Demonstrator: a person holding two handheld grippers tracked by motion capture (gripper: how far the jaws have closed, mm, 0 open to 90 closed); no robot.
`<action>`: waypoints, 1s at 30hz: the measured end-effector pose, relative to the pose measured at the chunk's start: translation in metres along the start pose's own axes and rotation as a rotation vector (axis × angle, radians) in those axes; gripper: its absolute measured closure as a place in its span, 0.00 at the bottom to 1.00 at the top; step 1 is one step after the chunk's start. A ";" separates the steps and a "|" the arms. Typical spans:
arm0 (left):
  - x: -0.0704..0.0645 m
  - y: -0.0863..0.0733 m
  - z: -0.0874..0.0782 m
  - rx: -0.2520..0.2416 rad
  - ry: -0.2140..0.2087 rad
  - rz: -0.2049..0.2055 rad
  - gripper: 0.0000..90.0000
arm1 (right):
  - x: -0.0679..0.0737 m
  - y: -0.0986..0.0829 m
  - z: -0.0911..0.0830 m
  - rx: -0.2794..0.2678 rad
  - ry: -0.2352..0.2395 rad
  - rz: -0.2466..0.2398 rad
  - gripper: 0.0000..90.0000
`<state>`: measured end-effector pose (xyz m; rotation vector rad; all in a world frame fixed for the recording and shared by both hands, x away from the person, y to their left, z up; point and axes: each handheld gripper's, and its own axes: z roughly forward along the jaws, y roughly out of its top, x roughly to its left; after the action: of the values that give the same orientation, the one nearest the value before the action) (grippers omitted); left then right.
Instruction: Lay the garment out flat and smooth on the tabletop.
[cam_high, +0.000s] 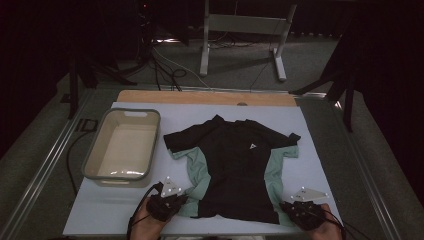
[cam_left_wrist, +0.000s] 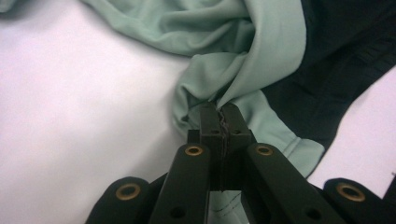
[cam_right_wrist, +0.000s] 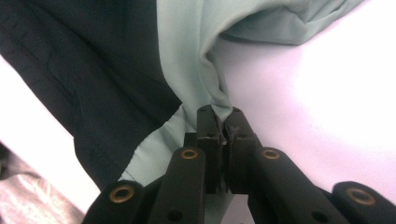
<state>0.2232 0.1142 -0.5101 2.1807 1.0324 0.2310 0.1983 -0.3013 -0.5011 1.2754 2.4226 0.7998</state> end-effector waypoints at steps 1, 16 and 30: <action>0.001 0.000 -0.001 -0.003 0.002 -0.006 1.00 | 0.000 0.000 0.000 0.000 0.000 0.000 0.96; -0.003 0.001 0.002 -0.107 -0.028 -0.054 0.45 | -0.003 0.004 0.001 -0.043 -0.047 0.032 0.65; -0.006 0.008 0.016 0.016 -0.032 0.004 0.92 | 0.000 0.007 0.009 0.014 0.007 0.020 0.96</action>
<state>0.2310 0.0983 -0.5156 2.1938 1.0159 0.1902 0.2080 -0.2949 -0.5043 1.3057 2.4287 0.7946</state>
